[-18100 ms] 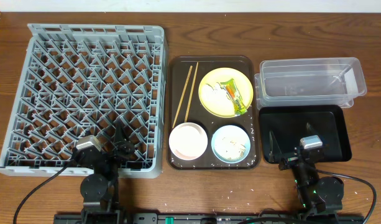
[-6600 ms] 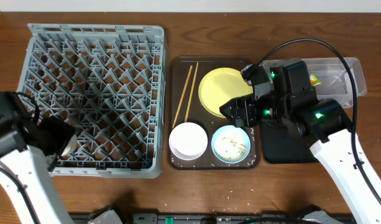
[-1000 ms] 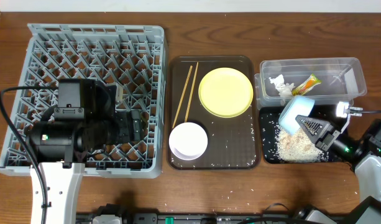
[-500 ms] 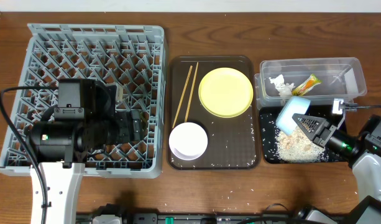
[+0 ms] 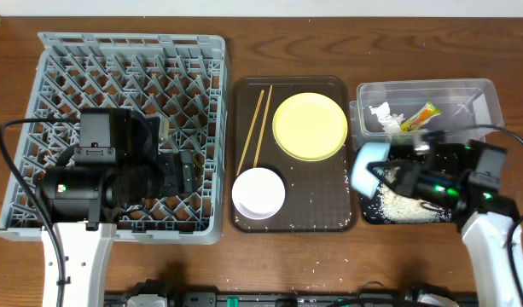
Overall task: Sort waste into correct bins and load items into the dishwasher
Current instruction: 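Return the empty blue bowl to the brown tray with the right gripper, then grasp the wooden chopsticks on the brown tray with the left gripper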
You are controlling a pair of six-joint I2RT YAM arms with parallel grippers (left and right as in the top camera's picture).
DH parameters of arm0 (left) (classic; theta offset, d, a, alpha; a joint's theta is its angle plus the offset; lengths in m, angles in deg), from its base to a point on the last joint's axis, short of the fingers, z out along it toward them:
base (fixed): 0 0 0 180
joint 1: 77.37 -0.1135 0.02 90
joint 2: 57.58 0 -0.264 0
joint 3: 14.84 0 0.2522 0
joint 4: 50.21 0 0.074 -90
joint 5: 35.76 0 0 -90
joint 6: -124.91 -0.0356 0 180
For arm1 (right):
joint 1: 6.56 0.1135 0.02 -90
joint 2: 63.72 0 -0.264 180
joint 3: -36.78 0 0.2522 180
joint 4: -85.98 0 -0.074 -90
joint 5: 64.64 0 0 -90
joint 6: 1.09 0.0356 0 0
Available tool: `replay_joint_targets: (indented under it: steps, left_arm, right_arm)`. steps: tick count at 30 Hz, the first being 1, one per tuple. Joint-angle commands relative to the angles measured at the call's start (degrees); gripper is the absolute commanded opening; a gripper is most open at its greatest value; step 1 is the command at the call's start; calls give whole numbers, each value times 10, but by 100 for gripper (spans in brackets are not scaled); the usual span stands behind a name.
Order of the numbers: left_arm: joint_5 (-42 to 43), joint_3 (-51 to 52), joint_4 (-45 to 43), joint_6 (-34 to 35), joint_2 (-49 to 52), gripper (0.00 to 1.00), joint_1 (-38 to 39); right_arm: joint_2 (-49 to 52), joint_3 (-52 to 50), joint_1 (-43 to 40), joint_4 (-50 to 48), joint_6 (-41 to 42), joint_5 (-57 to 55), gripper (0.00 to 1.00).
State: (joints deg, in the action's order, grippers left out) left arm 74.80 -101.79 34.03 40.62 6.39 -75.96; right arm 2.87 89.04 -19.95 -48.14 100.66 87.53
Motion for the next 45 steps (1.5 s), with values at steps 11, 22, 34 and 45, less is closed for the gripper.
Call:
replay_joint_targets:
  steps: [11, 22, 34, 45]
  left_arm:
    - [-7, -9, 2, -8, 0, 86, 3]
    - [4, -9, -27, -8, 0, 86, 3]
    - [-73, -9, -146, -17, 96, 85, 150]
    - [-197, -9, -322, -55, 294, 71, 267]
  right_arm:
    - [15, 75, 477, 56, 108, -581, 1]
    - [118, 121, 518, 27, 135, -602, 32]
    - [-19, 226, 382, 119, 176, -538, 59]
    - [-36, 226, 333, 179, 149, -484, 52]
